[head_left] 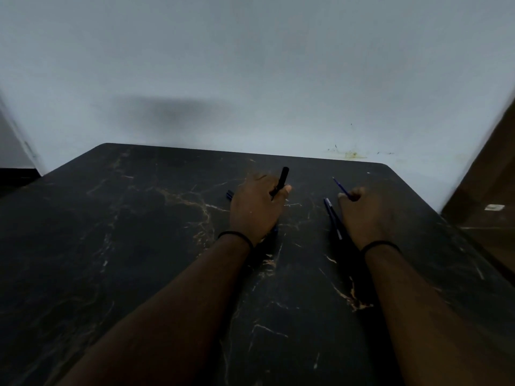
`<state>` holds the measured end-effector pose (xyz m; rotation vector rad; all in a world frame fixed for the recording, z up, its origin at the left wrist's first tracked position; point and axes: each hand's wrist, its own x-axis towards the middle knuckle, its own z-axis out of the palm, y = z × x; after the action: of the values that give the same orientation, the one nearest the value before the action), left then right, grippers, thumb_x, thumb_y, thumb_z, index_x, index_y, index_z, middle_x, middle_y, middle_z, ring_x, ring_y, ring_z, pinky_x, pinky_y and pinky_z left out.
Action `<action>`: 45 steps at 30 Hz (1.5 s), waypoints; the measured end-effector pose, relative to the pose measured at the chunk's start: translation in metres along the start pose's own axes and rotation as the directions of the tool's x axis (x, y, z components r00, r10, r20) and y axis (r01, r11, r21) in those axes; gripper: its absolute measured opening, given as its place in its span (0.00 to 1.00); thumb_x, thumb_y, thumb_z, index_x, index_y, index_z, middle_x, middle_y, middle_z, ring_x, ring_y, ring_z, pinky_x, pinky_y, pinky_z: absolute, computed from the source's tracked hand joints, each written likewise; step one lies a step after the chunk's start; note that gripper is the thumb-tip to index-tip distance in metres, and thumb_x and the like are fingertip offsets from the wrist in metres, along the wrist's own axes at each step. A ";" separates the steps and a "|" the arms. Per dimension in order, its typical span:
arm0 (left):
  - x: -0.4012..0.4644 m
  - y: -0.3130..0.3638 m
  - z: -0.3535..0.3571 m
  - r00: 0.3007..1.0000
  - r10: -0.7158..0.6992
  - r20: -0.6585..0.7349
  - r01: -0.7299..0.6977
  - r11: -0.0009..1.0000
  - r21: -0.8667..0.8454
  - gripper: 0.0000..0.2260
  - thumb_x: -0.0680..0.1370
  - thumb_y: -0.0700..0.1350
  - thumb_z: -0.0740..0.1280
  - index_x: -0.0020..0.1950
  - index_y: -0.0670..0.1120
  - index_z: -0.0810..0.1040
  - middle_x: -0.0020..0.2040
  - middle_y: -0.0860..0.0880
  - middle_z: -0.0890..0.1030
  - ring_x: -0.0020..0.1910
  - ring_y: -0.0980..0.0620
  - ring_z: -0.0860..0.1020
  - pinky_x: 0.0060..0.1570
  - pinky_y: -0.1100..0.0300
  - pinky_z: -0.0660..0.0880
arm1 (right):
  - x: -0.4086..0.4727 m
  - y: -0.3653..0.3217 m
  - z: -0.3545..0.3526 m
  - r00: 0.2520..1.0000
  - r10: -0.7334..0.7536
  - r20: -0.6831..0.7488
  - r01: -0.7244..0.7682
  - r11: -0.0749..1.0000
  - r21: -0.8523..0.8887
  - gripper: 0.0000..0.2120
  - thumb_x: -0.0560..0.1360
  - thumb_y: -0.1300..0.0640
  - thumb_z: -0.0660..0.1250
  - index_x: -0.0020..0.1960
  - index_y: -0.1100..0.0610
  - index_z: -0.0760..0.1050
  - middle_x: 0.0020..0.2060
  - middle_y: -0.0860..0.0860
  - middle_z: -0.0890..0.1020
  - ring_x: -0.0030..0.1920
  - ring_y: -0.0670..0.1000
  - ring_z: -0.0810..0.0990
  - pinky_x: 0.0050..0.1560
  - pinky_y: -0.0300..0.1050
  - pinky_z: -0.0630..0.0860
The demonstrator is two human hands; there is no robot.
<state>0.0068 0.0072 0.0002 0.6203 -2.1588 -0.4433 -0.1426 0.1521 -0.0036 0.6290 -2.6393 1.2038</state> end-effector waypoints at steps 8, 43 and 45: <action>0.001 -0.002 0.002 1.000 0.029 -0.010 -0.028 0.999 0.029 0.15 0.79 0.57 0.64 0.34 0.56 0.67 0.39 0.54 0.73 0.38 0.56 0.70 0.34 0.70 0.59 | -0.017 -0.031 0.002 0.947 -0.265 -0.181 0.302 0.927 0.224 0.11 0.83 0.52 0.58 0.57 0.56 0.77 0.49 0.52 0.81 0.47 0.52 0.79 0.46 0.50 0.77; 0.008 -0.011 -0.010 0.967 -0.147 -0.207 0.099 0.969 -0.225 0.07 0.80 0.53 0.63 0.44 0.53 0.75 0.42 0.56 0.73 0.39 0.61 0.72 0.38 0.68 0.66 | -0.049 -0.060 0.005 0.827 -0.514 -0.227 0.562 0.765 0.314 0.13 0.83 0.51 0.59 0.55 0.56 0.78 0.45 0.45 0.78 0.46 0.43 0.75 0.47 0.41 0.71; 0.011 -0.019 -0.016 0.929 -0.225 -0.294 0.142 0.950 -0.277 0.09 0.80 0.54 0.63 0.43 0.52 0.75 0.43 0.54 0.73 0.38 0.59 0.73 0.39 0.62 0.70 | -0.048 -0.057 0.012 0.844 -0.520 -0.134 0.537 0.805 0.252 0.11 0.83 0.51 0.59 0.47 0.53 0.77 0.38 0.42 0.75 0.39 0.43 0.72 0.40 0.44 0.71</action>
<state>0.0187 -0.0163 0.0073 0.7026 -1.7064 -0.6580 -0.0742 0.1241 0.0113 1.2565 -2.0310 1.3792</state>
